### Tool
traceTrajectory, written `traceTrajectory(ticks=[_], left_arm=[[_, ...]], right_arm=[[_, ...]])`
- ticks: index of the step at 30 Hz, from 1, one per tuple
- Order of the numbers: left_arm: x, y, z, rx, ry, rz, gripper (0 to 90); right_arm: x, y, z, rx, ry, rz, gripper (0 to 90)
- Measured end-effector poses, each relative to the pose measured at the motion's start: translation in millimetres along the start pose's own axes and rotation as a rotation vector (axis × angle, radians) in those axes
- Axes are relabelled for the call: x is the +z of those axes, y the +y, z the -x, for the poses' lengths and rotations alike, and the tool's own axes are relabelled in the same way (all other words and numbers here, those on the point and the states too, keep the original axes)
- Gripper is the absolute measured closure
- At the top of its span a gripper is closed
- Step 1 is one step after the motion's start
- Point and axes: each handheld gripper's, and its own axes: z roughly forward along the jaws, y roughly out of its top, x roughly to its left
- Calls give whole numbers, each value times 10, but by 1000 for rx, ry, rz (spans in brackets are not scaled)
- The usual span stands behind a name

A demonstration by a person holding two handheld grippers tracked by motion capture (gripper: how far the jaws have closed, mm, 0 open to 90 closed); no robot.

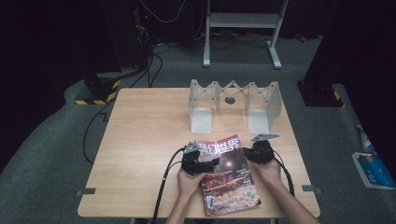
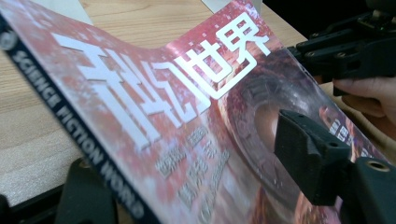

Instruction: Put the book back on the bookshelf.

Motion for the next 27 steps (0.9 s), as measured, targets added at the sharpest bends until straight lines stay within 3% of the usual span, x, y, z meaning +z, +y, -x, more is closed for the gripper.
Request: traceTrajectory(ticks=[17, 27], left_arm=[[16, 3, -14, -25, -7, -12, 298], [38, 5, -17, -53, 16, -30, 393]], right_arm=[[56, 35, -107, -32, 40, -1, 855], [64, 30, -121, -28, 49, 7, 879]])
